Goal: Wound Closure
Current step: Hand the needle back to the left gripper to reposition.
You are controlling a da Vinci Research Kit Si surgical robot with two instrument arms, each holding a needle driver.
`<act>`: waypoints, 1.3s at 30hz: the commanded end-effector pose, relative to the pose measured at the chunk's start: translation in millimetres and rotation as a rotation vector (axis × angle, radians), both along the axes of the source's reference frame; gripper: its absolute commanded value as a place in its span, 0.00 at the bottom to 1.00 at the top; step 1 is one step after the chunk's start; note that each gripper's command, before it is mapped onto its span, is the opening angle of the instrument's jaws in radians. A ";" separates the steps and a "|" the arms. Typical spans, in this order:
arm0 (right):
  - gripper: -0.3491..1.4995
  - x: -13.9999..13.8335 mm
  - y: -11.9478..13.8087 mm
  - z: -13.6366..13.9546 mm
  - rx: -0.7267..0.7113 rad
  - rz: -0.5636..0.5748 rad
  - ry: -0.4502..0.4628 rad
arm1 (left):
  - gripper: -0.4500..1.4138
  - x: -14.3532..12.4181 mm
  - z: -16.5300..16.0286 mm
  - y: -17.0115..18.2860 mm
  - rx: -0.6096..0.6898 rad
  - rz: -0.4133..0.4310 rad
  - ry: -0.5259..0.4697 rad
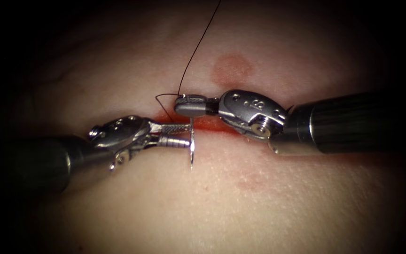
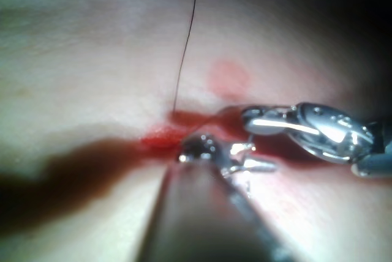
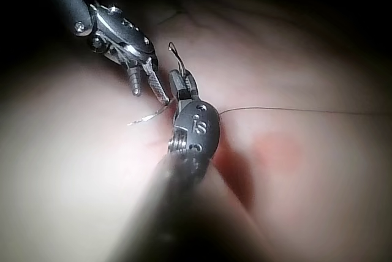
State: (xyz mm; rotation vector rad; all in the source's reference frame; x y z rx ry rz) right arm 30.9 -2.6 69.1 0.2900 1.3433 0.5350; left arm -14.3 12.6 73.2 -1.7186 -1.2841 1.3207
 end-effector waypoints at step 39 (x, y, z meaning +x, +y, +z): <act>0.00 0.9 -0.4 -1.0 -0.062 0.013 0.022 | 0.52 -0.7 1.3 0.1 0.055 -0.017 0.005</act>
